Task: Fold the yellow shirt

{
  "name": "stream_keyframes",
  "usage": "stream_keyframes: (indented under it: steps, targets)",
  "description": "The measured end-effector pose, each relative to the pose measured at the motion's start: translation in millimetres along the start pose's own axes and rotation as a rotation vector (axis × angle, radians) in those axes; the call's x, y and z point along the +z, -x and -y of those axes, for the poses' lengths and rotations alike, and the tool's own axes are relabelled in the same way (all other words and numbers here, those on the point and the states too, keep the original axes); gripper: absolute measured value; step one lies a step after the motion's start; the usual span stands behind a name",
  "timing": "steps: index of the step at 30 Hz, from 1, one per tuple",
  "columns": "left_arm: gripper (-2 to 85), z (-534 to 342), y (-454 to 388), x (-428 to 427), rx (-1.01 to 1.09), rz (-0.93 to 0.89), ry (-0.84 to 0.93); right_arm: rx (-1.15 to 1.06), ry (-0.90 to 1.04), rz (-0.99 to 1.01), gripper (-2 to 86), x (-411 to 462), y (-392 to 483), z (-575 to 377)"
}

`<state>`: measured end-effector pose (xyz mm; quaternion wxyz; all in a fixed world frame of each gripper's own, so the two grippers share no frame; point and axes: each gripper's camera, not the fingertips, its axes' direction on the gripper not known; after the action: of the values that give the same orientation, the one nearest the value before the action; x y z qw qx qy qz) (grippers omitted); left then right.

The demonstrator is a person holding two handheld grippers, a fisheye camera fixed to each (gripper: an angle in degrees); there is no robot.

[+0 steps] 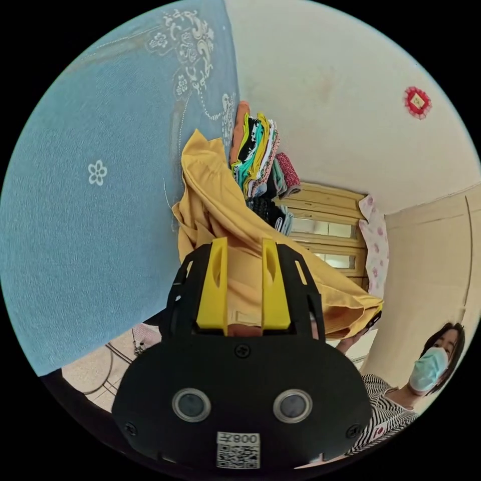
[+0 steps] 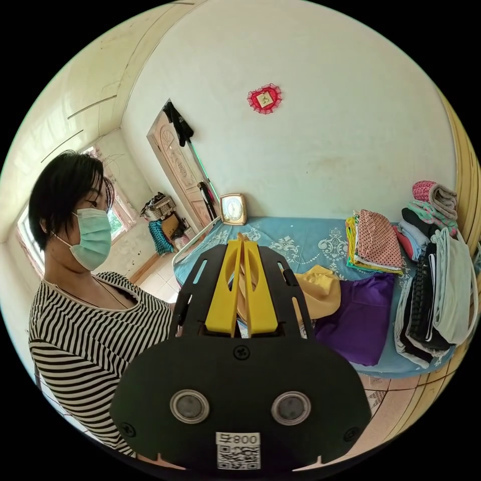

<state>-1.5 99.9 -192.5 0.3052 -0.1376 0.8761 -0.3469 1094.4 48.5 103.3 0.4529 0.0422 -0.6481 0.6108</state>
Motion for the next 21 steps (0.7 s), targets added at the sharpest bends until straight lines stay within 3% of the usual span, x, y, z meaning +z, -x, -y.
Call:
stream_keyframes:
  steps: [7,13,21]
  targets:
    - [9.6,29.7,-26.8,1.7,-0.110,-0.033,-0.027,0.018,-0.009,0.021,0.1,-8.2,4.8,-9.2]
    - [3.4,43.0,-62.1,18.0,-0.092,-0.022,0.034,0.025,-0.010,0.022,0.2,-16.4,11.5,-15.9]
    - [0.6,20.1,-112.3,2.5,-0.056,-0.097,-0.035,0.038,-0.035,0.040,0.3,-31.6,19.2,-28.0]
